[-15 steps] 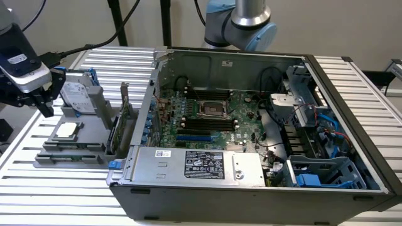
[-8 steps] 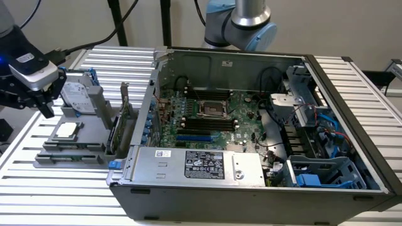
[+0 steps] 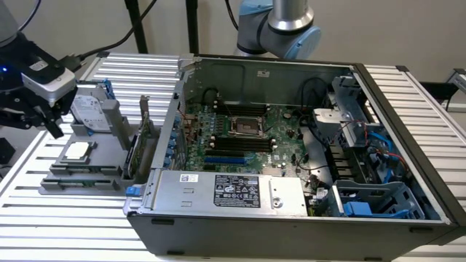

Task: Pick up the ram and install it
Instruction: 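Pick up the ram and move it above insertion slot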

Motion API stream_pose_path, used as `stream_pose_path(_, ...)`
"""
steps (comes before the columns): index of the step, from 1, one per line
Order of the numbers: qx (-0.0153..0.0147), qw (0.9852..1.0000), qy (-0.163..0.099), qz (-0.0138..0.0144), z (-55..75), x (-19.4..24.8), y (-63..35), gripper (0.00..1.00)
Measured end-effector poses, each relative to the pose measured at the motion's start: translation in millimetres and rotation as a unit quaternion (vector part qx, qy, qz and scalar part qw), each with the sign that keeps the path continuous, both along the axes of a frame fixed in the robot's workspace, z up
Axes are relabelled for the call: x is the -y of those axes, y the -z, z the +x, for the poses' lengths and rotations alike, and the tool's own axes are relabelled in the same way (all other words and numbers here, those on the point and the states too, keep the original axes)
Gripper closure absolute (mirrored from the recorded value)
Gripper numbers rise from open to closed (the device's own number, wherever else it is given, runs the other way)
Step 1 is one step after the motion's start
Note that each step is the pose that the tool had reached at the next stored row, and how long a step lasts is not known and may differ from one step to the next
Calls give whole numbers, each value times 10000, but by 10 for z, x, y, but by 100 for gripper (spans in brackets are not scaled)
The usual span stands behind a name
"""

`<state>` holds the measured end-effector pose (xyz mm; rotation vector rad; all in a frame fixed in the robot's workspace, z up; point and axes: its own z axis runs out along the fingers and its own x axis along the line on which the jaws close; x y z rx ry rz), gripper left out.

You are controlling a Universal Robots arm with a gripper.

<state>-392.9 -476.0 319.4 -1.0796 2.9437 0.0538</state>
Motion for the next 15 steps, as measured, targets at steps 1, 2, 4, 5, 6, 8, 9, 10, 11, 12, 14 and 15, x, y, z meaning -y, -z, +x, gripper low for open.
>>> stream_pose_path(1, 0, 10000, -90, 0, 0, 0, 4, 89)
stream_pose_path(2, 0, 9998, -179, 0, 0, 0, 8, 89)
stream_pose_path(4, 0, 9993, -362, 0, 0, 0, 16, 89)
stream_pose_path(5, 0, 9990, -458, 0, 0, 0, 20, 89)
stream_pose_path(6, 0, 9985, -547, 0, 0, 0, 24, 89)
stream_pose_path(8, 0, 9973, -729, 0, 0, 0, 32, 89)
stream_pose_path(9, 0, 9967, -816, 0, 0, 0, 36, 89)
stream_pose_path(10, 0, 9959, -906, 0, 0, 0, 40, 89)
stream_pose_path(11, 0, 9950, -998, 0, 0, 0, 44, 89)
stream_pose_path(12, 0, 9941, -1088, 0, 0, 0, 48, 89)
stream_pose_path(14, 0, 9920, -1266, 0, 0, 0, 56, 89)
stream_pose_path(15, 0, 9907, -1364, 0, 0, 0, 60, 89)
